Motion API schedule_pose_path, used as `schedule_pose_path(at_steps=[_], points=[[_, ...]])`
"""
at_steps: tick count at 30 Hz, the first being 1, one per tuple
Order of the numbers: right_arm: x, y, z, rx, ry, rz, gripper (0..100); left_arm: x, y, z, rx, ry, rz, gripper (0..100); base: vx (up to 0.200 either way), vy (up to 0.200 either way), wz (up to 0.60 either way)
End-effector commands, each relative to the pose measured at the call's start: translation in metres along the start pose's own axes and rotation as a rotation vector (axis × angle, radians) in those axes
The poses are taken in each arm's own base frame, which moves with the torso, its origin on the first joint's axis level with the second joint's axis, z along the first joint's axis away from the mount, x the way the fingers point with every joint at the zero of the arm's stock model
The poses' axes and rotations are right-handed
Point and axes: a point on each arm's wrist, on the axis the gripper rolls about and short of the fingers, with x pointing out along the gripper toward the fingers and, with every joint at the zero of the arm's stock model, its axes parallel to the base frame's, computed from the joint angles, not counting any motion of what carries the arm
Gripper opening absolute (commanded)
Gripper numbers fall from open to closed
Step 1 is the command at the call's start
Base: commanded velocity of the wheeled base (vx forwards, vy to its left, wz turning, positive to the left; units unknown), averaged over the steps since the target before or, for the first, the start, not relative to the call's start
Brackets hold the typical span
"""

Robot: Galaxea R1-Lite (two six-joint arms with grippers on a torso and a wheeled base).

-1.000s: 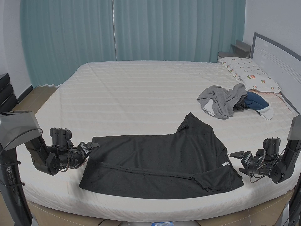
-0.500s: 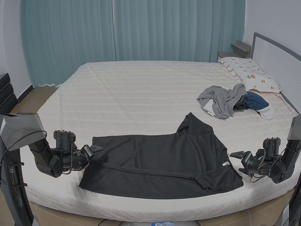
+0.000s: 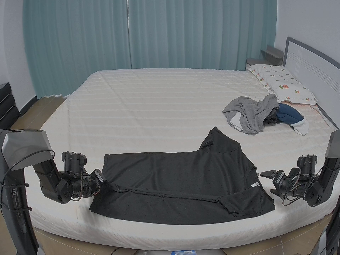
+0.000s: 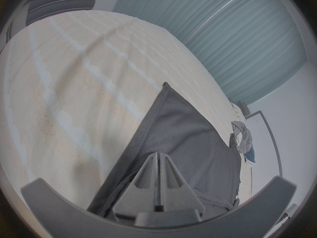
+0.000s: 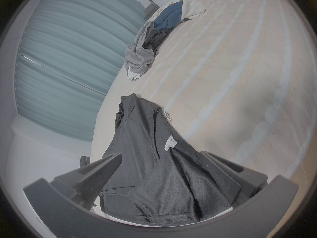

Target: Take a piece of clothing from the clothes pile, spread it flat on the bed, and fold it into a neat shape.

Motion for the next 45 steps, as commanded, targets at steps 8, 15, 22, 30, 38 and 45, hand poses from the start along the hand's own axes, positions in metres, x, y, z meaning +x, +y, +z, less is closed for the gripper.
schedule_pose_path(at_steps=[8, 15, 22, 30, 38, 45], points=[[-0.005, 0.007, 0.004, -0.028, -0.042, 0.043, 100, -0.04, -0.01, 0.003, 0.008, -0.045, -0.029, 0, 0.0, 0.0, 0.0], [0.0, 0.015, -0.005, -0.087, -0.007, 0.059, 100, -0.064, -0.011, 0.001, 0.009, -0.064, -0.041, 0, 0.0, 0.0, 0.0], [0.012, 0.004, -0.011, -0.237, 0.031, 0.025, 100, -0.08, -0.013, -0.001, 0.011, -0.077, -0.054, 0, 0.0, 0.0, 0.0], [0.033, 0.002, -0.01, -0.346, 0.071, 0.075, 100, -0.083, -0.014, -0.002, 0.011, -0.077, -0.058, 0, 0.0, 0.0, 0.0], [0.044, 0.01, -0.017, -0.382, 0.098, 0.11, 100, -0.081, -0.012, -0.002, 0.01, -0.07, -0.052, 0, 0.0, 0.0, 0.0], [0.052, 0.01, -0.015, -0.399, 0.091, 0.114, 100, -0.081, -0.012, -0.003, 0.01, -0.07, -0.052, 0, 0.0, 0.0, 0.0]])
